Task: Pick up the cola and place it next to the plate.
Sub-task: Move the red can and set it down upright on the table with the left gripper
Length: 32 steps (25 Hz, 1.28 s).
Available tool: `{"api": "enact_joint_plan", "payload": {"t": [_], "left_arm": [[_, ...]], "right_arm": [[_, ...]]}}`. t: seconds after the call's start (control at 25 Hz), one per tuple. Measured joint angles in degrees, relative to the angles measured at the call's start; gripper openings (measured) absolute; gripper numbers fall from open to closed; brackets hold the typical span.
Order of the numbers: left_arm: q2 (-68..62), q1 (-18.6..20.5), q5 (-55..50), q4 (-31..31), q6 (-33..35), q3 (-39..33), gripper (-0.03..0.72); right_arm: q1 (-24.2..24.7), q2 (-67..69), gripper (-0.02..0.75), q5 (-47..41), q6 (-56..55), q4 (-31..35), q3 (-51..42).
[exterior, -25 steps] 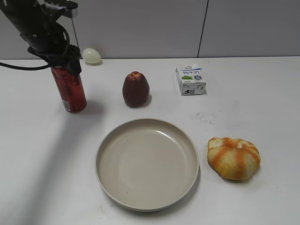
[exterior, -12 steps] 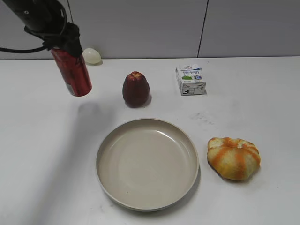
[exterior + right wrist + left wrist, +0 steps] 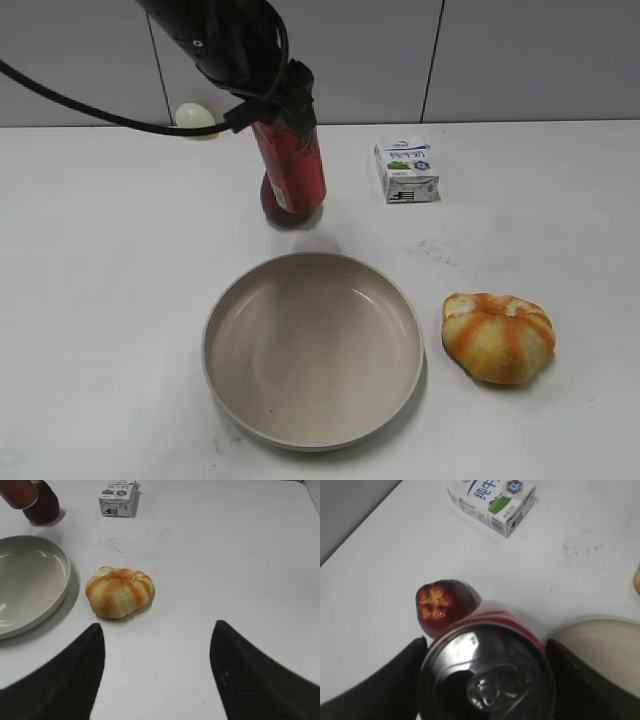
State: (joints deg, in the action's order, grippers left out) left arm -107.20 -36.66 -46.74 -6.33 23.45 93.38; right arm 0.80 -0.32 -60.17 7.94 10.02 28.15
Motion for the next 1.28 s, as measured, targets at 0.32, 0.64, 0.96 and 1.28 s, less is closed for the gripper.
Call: {"api": "enact_joint_plan", "payload": {"t": [0.32, 0.64, 0.96, 1.28], "left_arm": [[-5.81, -0.36, 1.09, 2.53, 0.0, 0.0, 0.522], [-8.89, -0.36, 3.22, 4.64, 0.0, 0.06, 0.522], [-8.95, -0.36, 2.55, 4.45, 0.0, 0.06, 0.624], [-7.94, -0.2, -0.44, 3.3, -0.14, 2.62, 0.671]], "right_arm": [[0.0, 0.0, 0.532, 0.0, 0.0, 0.0, 0.0], [0.0, 0.0, 0.532, 0.0, 0.0, 0.0, 0.0], [0.0, 0.0, 0.532, 0.0, 0.0, 0.0, 0.0], [0.0, 0.0, 0.532, 0.0, 0.0, 0.0, 0.0]]}}
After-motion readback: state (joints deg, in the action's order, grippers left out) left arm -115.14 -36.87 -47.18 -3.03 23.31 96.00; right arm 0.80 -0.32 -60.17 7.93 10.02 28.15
